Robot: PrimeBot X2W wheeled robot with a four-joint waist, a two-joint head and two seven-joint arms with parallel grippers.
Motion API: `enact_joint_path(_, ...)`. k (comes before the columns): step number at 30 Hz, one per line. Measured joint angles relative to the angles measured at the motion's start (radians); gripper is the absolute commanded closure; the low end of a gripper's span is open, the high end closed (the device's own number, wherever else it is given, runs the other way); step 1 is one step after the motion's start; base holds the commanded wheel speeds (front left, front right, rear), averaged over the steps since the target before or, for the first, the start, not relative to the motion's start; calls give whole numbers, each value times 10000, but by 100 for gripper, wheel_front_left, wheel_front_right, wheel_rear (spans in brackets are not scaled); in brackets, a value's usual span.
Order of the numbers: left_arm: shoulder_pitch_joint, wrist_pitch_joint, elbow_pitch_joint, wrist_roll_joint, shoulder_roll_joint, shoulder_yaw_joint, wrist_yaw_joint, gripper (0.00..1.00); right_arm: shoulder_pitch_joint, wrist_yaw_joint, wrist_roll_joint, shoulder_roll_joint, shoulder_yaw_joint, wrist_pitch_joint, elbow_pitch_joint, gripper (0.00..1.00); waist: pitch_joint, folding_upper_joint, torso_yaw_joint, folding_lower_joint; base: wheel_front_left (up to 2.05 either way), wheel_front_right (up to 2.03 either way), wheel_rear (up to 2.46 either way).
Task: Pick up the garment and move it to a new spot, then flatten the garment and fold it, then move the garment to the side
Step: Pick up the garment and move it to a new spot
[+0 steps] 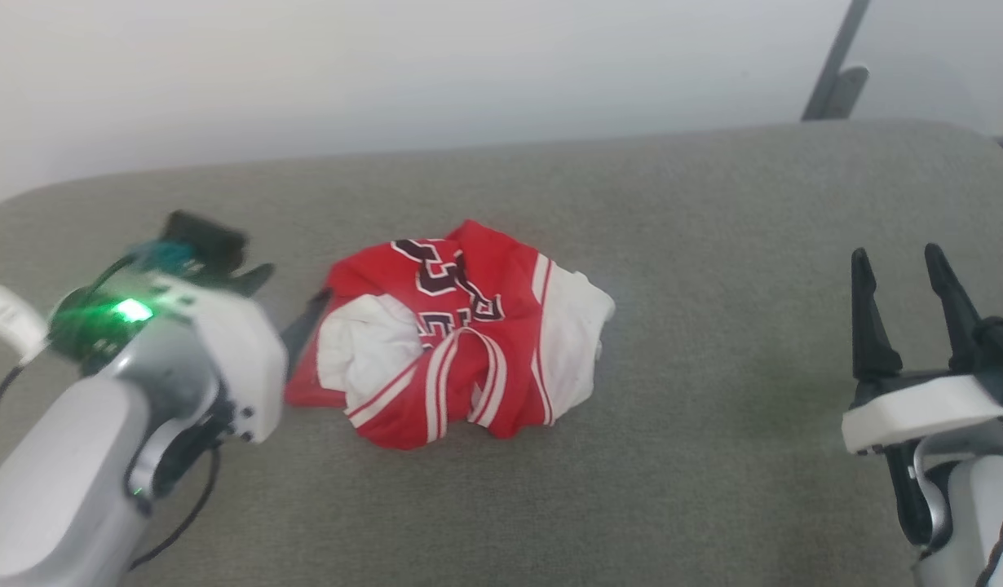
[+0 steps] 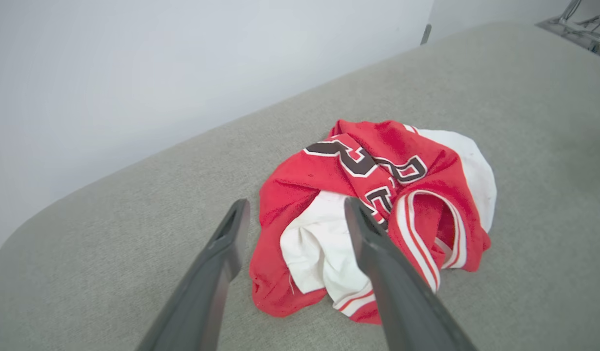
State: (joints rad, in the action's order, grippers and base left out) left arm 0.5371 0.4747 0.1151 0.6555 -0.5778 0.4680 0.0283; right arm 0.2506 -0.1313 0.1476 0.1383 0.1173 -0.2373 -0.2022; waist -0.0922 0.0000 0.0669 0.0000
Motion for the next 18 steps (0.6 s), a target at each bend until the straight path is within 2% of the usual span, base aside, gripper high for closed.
enact_joint_path(2, -735, -759, -382, 54, -349, -477, -253, 0, -190, -2, 65, 63, -42, -35, 8, 0, 259, 0, -211, 0, 0, 0, 0)
enact_joint_path(7, -1991, -2184, -897, 123, -786, -1342, -650, 0, -475, 0, 86, 121, 56, -90, -48, 0, 617, 0, -547, 0, 0, 0, 0)
enact_joint_path(18, -4928, -4794, -1522, 322, -1066, -2867, -1398, 0, -983, 0, 196, 136, 176, -178, -136, 0, 1109, 0, -1109, 0, 0, 0, 0)
